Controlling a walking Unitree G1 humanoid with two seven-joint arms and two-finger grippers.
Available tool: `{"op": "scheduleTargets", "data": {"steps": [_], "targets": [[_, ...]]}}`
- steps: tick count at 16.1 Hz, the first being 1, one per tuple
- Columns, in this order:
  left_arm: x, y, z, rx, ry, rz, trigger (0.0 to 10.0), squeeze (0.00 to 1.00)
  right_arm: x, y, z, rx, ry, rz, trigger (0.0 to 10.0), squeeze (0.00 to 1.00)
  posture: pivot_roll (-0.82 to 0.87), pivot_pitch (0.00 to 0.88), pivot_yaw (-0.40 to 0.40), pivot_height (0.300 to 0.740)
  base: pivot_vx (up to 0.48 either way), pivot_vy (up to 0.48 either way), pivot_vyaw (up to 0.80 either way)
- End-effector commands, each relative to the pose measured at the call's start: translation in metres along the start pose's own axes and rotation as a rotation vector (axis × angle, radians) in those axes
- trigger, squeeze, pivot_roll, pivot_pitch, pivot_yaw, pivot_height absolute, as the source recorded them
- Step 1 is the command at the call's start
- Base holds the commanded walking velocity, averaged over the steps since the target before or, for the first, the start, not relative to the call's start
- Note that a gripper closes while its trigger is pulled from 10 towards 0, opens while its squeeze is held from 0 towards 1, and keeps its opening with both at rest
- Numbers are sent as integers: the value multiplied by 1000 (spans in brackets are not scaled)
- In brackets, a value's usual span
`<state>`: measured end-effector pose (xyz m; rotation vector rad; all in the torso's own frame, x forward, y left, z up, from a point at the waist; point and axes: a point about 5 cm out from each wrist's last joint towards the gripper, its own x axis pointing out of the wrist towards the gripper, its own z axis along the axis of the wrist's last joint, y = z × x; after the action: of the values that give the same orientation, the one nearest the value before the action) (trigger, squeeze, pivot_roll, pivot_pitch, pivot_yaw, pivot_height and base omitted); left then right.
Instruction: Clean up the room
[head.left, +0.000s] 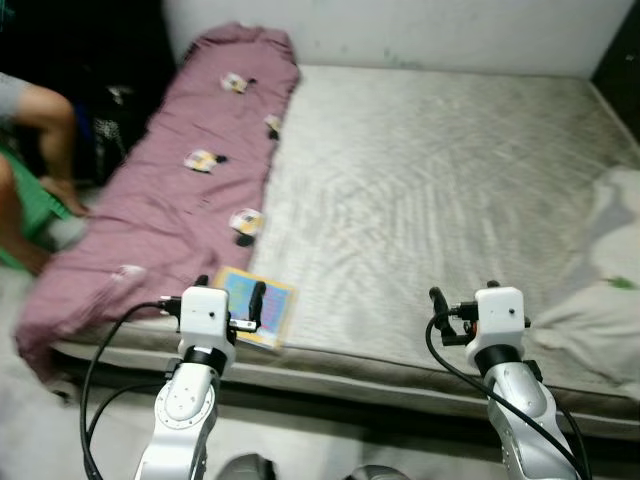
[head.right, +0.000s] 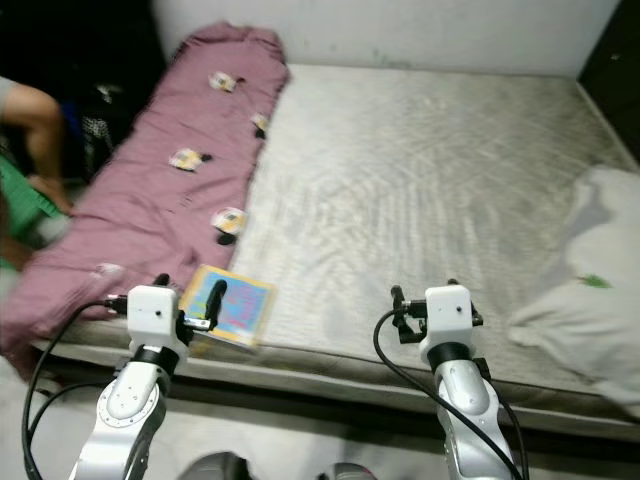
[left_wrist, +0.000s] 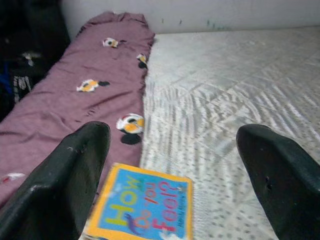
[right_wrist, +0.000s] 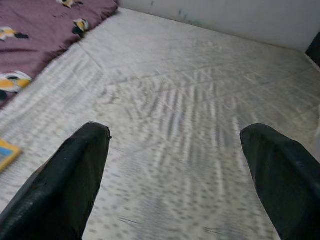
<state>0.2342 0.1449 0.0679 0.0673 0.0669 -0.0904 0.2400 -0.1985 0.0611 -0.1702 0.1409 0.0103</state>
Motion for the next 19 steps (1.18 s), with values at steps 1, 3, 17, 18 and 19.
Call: {"op": "scheduleTargets", "data": {"steps": [1,3,17,18,19], "targets": [[0,5,-1,15,4,7,10000,0,1,4,4,7,-16,5,10000,0,-49,62,-9,740,0,-337,0],[0,5,-1,14,3,6,10000,0,1,4,4,7,-15,6,10000,0,-48,62,-9,740,0,-336,0],[0,5,-2,-11,4,6,10000,0,0,2,0,1,-7,-9,10000,0,-51,45,-7,740,0,-288,0],[-1,3,-1,-30,-7,-23,10000,0,0,2,0,1,-6,-10,10000,0,-51,41,-7,740,0,0,0],[-1,2,0,-26,-18,-37,10000,0,0,2,0,1,-6,-10,10000,0,-51,40,-7,740,0,0,0]]}}
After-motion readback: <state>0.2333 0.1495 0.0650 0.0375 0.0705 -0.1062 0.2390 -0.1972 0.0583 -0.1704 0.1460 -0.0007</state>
